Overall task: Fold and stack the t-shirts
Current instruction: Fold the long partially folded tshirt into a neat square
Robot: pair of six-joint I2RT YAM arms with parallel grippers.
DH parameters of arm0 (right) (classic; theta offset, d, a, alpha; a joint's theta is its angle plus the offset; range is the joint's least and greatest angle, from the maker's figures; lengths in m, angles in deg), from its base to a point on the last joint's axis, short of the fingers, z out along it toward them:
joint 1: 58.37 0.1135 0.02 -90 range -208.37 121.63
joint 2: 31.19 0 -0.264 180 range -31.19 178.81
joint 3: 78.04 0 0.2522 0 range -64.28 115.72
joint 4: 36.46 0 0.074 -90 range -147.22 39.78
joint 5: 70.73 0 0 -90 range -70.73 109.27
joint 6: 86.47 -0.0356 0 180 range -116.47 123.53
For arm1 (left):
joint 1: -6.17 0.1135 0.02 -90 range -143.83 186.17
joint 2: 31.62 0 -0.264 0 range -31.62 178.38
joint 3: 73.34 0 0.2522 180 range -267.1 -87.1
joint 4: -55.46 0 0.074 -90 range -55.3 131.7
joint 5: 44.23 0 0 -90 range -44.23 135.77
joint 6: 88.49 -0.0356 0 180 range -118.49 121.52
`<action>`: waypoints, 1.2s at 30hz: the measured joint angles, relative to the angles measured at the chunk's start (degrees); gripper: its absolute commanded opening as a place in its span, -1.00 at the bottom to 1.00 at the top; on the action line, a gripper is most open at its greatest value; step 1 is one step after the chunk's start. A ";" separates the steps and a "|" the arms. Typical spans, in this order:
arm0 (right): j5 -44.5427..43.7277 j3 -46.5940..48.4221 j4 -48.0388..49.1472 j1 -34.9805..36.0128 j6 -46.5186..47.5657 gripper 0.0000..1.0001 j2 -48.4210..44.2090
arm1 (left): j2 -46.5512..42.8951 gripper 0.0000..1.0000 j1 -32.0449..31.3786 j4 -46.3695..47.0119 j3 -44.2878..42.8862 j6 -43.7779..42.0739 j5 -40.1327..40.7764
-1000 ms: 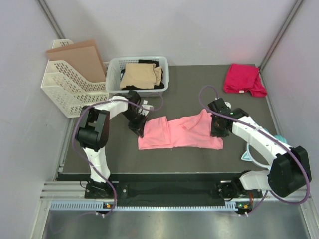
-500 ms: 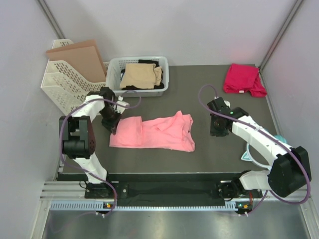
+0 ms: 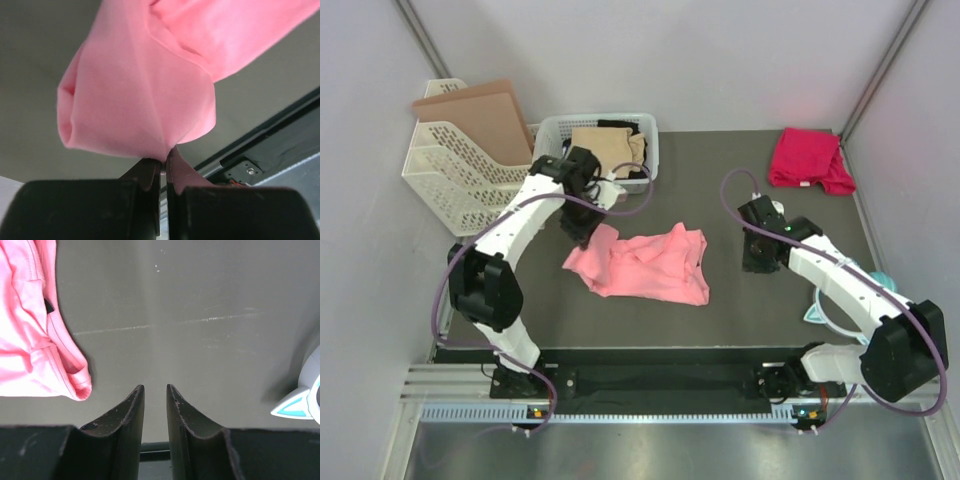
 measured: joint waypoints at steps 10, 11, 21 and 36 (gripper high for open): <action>0.00 -0.07 0.31 0.02 0.11 -0.49 -0.33 | 8.24 -1.00 -13.29 -3.85 -12.02 6.93 1.60; -0.02 -0.13 0.42 0.02 0.13 -0.49 -0.44 | 9.79 -1.00 -14.36 -3.85 -13.73 7.56 1.95; 0.02 -1.07 0.52 0.02 0.15 -0.49 -2.43 | 21.40 -1.00 -21.77 -4.22 -22.27 10.62 4.26; 0.72 -1.11 0.42 0.02 -0.17 -0.49 -3.54 | 26.18 -1.00 -27.65 -4.98 -33.64 14.19 -1.03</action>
